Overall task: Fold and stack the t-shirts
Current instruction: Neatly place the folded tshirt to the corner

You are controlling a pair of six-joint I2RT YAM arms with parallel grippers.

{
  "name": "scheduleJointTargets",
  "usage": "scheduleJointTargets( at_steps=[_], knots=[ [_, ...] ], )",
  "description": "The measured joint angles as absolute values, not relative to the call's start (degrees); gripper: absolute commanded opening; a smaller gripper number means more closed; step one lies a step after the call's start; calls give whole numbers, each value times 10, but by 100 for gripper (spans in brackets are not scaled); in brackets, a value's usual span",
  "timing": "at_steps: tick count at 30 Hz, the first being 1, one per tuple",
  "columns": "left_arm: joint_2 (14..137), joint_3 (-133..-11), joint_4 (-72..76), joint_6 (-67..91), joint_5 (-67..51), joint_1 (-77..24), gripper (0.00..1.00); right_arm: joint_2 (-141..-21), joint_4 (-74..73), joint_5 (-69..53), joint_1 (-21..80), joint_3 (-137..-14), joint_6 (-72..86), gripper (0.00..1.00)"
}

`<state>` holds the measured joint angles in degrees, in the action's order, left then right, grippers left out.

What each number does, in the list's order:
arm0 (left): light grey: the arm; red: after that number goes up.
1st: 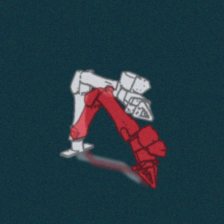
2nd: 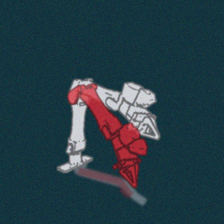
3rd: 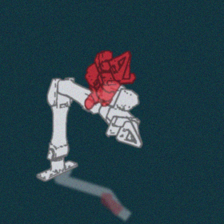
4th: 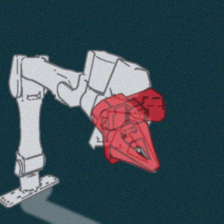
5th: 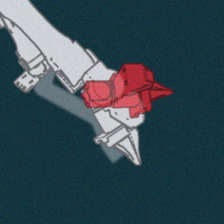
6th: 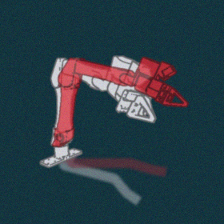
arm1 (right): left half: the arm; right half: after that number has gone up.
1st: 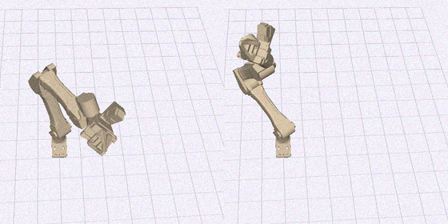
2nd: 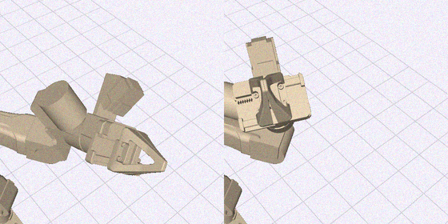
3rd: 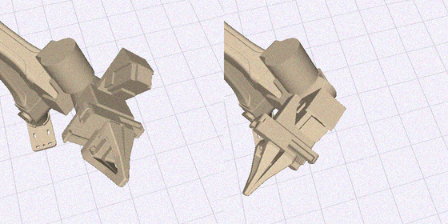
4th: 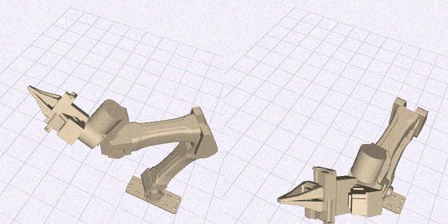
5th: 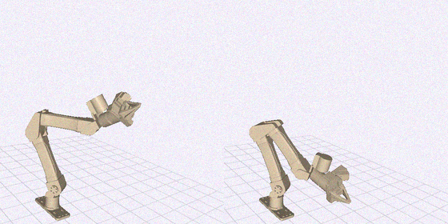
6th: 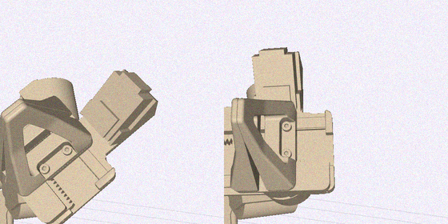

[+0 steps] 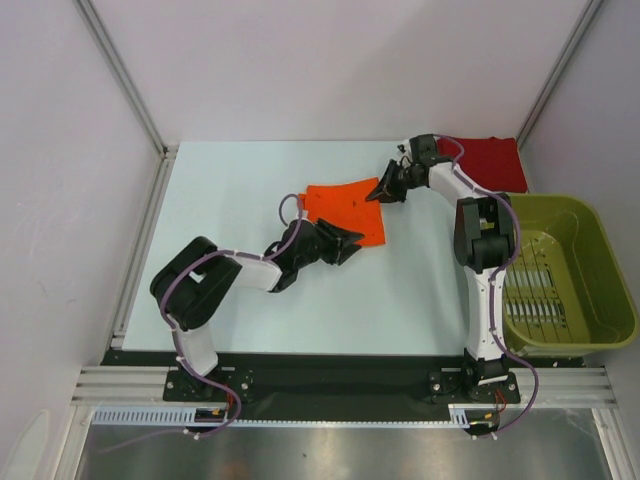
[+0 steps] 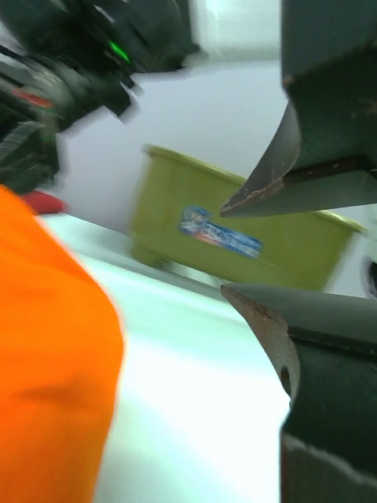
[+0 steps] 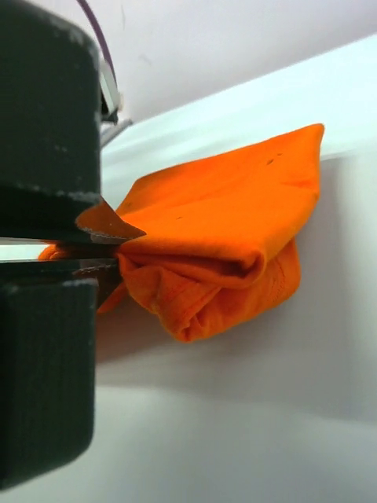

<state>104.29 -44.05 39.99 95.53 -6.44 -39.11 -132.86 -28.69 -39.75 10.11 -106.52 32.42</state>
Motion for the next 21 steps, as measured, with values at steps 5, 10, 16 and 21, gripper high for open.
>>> scheduleJointTargets(
  at_steps=[5, 10, 16, 21],
  knots=[
    [1018, -442, 381, 872, -151, -366, 44, -1329, -353, -356, 100, -1094, 247, 0],
    [883, -393, 299, 754, -200, -320, 49, -1329, -423, -294, 101, -1112, 167, 0],
    [722, -412, 138, 558, -235, -308, 50, -1323, -482, -177, 108, -1127, 81, 0],
    [676, -453, 37, 429, -272, -285, 51, -1303, -517, -58, 117, -1156, 4, 0]
  ],
)
